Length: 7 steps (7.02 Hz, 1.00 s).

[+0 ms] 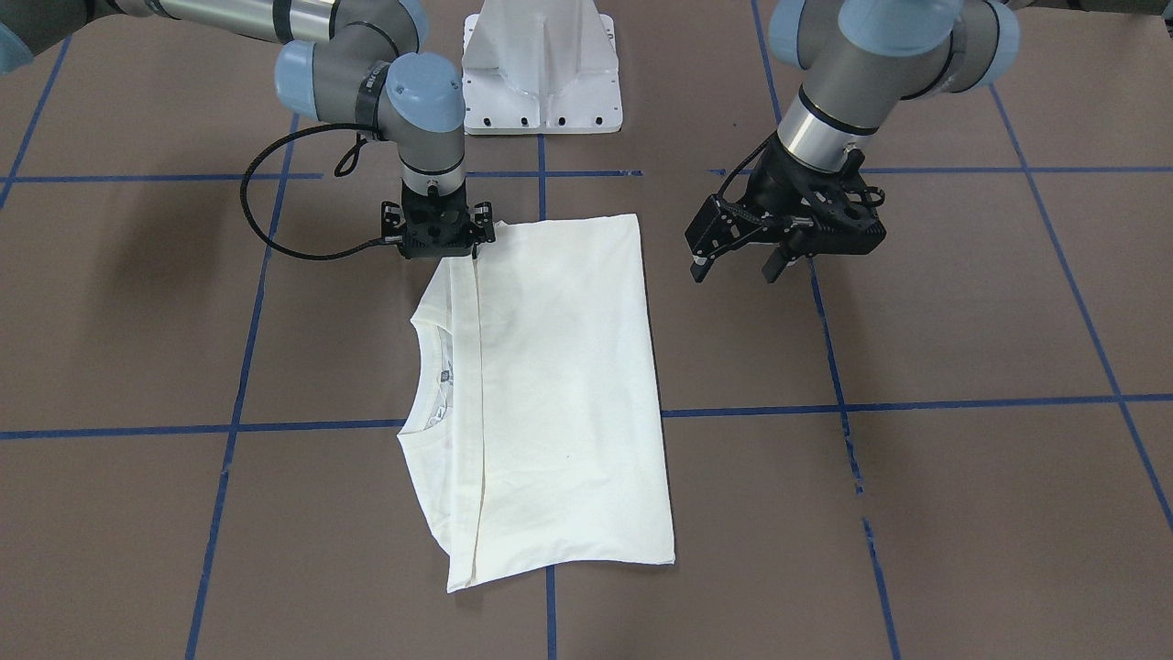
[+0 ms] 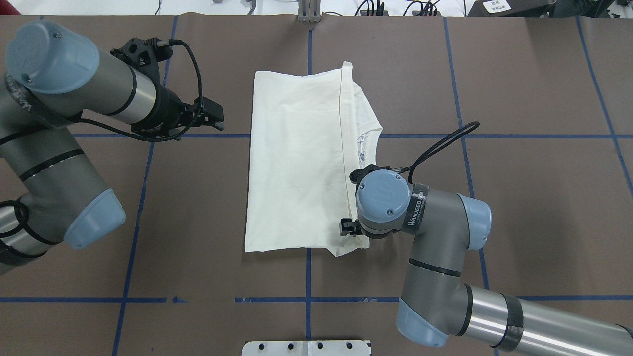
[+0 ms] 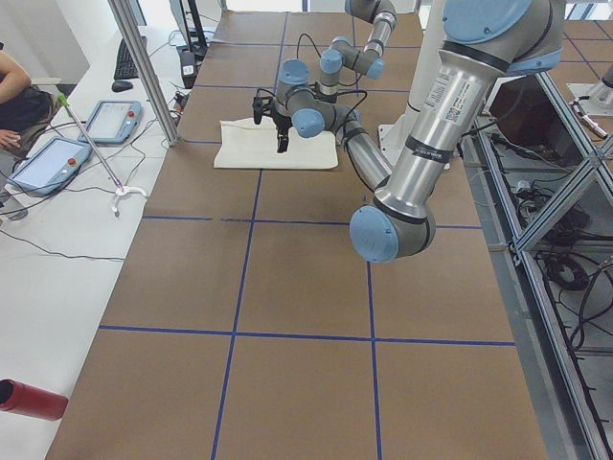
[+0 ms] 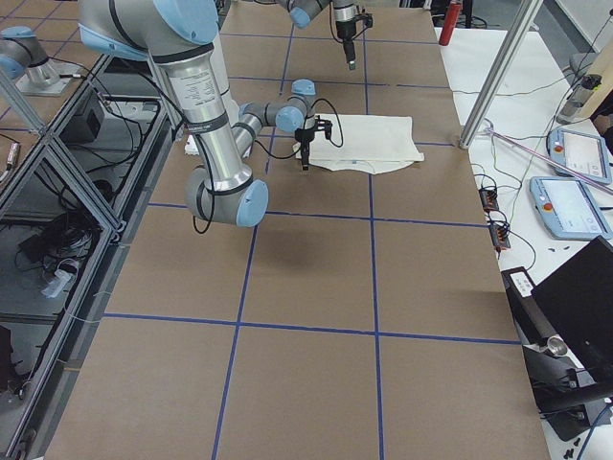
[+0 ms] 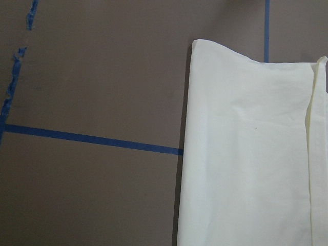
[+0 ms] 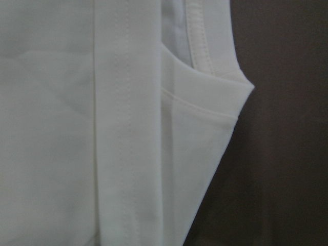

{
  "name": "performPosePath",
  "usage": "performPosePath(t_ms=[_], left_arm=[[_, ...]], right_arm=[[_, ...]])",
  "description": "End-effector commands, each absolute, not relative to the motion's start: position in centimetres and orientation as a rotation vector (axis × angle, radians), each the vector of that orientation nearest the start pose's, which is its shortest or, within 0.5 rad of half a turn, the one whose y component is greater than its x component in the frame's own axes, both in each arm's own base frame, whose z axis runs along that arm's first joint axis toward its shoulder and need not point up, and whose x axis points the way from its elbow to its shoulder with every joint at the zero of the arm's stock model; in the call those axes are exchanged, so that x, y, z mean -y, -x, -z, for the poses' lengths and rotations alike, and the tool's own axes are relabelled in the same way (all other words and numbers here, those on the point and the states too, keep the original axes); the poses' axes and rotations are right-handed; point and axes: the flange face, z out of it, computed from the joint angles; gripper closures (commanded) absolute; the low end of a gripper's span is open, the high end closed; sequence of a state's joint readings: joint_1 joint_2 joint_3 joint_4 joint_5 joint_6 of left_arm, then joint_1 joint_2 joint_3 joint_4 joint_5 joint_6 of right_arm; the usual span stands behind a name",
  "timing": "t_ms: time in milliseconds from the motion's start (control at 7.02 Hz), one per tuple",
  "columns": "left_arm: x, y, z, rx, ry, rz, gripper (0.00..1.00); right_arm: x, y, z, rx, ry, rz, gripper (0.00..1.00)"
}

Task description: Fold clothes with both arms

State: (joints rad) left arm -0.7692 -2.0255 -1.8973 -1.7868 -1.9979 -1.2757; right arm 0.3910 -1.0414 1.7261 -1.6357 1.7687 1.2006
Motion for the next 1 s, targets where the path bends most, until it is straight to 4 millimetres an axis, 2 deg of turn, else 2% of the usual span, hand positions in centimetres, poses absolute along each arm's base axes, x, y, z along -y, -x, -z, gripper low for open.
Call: performPosePath(t_ms=[0, 143, 285, 428, 713, 855], left_arm=[[47.5, -37.1, -23.3, -1.049, -0.155, 0.206, 0.00], [47.1, -37.6, -23.1, -1.054, -0.145, 0.209, 0.00], [46.3, -38.7, -22.8, -1.062, -0.127, 0.213, 0.00], [46.1, -38.9, -22.5, -1.066, -0.123, 0.217, 0.00], [46.1, -39.0, -22.3, -1.068, -0.127, 0.218, 0.00], [46.0, -38.9, -22.3, -1.069, -0.131, 0.213, 0.00]], right_arm=[[36.3, 54.9, -30.6, 0.589, -0.049, 0.063, 0.00], [37.3, 54.0, -31.2, 0.580, -0.056, 0.065, 0.00], [37.9, 53.2, -32.3, 0.561, -0.060, 0.083, 0.00], [38.4, 51.9, -33.7, 0.547, -0.061, 0.083, 0.00], [40.5, 49.9, -32.2, 0.585, -0.074, 0.080, 0.00], [42.7, 48.7, -29.9, 0.632, -0.075, 0.054, 0.00]])
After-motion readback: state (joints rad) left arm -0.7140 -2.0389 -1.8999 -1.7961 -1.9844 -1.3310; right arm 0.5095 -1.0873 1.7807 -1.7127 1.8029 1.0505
